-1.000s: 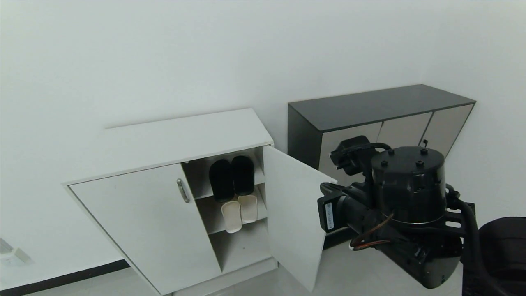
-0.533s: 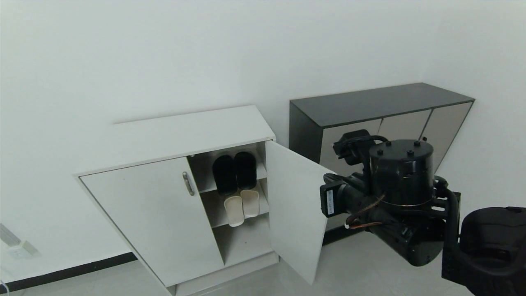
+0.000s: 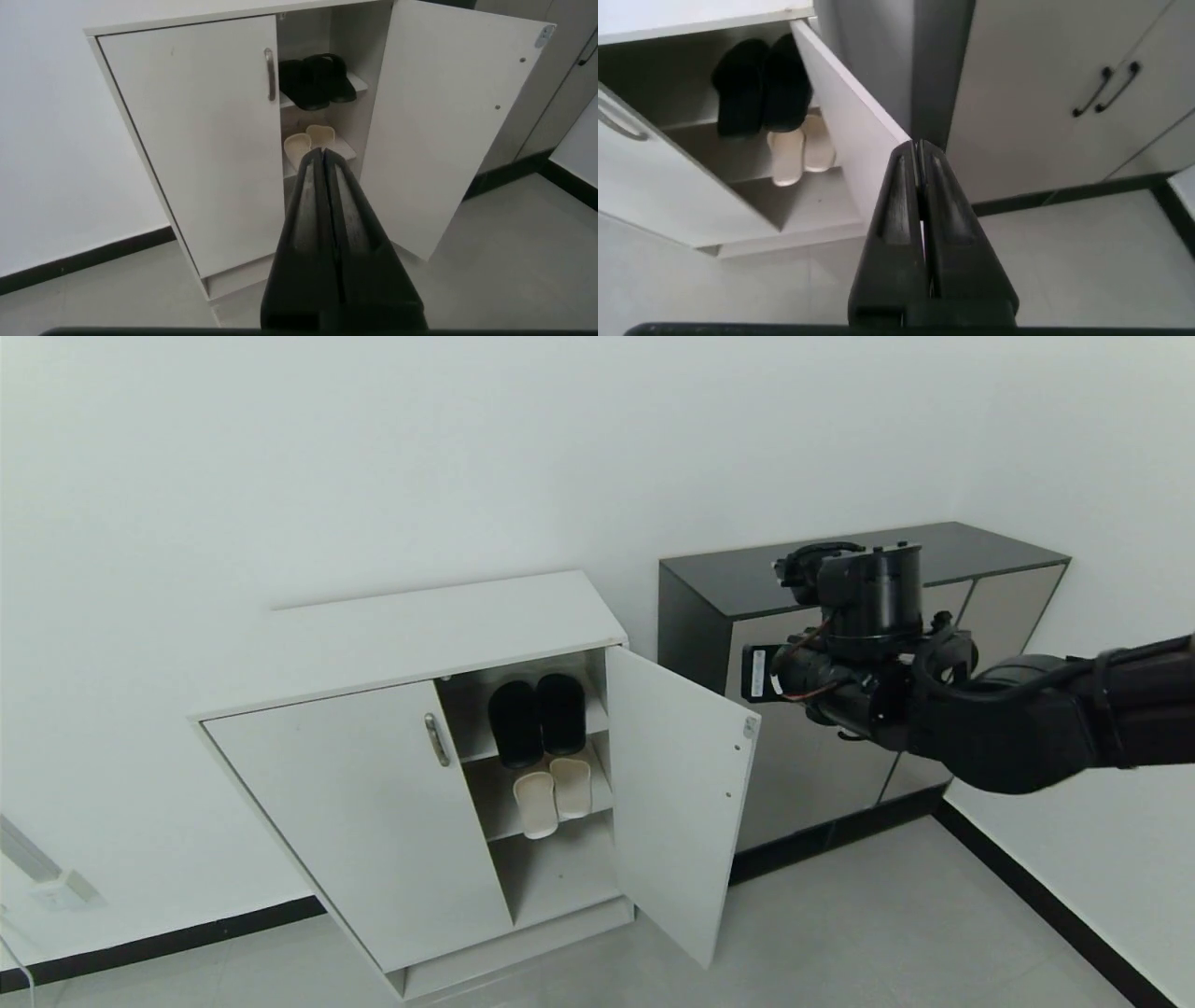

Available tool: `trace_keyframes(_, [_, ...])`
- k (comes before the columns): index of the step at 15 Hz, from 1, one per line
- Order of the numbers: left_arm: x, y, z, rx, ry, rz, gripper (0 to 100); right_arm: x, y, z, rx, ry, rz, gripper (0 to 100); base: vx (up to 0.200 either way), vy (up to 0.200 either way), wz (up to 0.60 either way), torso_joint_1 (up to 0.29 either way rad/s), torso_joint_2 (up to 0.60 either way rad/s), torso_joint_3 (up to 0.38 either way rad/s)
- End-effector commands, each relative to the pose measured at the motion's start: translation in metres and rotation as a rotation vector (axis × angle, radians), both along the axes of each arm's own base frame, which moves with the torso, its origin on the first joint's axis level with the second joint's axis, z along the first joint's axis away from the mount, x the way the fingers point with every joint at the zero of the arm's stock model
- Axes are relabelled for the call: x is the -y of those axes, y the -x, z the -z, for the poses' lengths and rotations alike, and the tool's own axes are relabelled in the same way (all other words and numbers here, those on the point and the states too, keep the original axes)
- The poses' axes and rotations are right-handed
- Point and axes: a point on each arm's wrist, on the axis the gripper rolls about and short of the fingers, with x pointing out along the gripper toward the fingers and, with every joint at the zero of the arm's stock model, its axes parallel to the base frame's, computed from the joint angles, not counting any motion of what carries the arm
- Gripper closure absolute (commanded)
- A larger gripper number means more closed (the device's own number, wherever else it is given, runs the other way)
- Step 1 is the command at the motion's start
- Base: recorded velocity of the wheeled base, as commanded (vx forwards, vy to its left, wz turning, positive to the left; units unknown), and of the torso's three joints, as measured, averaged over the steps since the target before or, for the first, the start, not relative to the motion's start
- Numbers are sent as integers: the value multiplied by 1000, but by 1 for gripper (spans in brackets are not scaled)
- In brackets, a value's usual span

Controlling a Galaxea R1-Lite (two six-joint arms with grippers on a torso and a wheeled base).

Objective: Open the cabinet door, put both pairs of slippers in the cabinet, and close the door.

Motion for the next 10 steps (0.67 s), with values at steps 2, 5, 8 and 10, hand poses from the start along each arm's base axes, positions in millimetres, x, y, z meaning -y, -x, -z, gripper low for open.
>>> trace_keyframes(2, [0,0,0,1,0,0,100,-1,-54,24,-65,-11,41,100,0,0,0,0,0,0])
trace_keyframes(5, [0,0,0,-1,0,0,100,2,-79,38,-78,-17,38,100,0,0,0,0,0,0])
trace_keyframes(8, [0,0,0,-1,0,0,100,5,-95,55,-102,-5,59,100,0,0,0,0,0,0])
trace_keyframes(10, [0,0,0,1,0,0,100,6,-100,64,-115,2,65,100,0,0,0,0,0,0])
